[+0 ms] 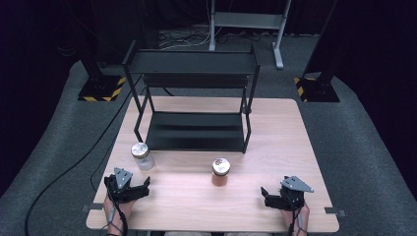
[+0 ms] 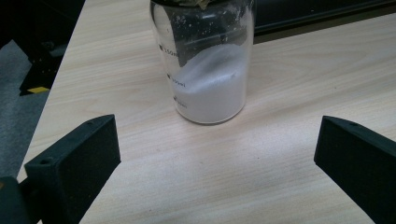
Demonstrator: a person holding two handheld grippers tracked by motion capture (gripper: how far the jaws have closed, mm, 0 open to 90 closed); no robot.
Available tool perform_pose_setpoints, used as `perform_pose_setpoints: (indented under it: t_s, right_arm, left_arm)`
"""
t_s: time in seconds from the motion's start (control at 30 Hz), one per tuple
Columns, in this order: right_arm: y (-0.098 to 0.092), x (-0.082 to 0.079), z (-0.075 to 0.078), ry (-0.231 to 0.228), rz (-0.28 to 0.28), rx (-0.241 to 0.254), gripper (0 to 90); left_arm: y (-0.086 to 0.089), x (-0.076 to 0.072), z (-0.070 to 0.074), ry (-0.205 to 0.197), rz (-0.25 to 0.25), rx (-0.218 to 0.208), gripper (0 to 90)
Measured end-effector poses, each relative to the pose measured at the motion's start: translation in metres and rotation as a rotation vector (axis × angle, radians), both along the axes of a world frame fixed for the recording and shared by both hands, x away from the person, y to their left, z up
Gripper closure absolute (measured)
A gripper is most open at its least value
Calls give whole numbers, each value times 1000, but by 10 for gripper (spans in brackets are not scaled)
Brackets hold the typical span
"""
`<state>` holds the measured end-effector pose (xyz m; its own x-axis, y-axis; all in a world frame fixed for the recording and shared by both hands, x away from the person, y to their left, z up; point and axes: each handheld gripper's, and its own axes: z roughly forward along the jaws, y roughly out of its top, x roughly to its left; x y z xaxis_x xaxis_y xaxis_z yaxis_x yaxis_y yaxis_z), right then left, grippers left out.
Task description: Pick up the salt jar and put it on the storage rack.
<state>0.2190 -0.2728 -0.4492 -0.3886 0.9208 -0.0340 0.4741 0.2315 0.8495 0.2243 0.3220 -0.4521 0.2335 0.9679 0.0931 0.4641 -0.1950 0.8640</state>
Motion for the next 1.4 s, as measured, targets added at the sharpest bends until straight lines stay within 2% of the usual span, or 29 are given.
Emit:
perform_pose_setpoints:
  t_s: [0.7, 1.07, 1.23, 1.4]
  right_arm:
    - [1, 2, 1, 8, 8, -7, 0]
    - [0, 1, 1, 5, 11, -4, 0]
    - [-1, 1, 0, 4, 11, -1, 0]
    - [-1, 2, 1, 6, 12, -1, 0]
  left_arm:
    - [-6, 19, 9, 24, -35, 31, 0]
    - [-7, 28, 15, 28, -33, 44, 0]
    - [-7, 35, 20, 31, -39, 60, 0]
    - [-6, 45, 22, 34, -48, 53, 0]
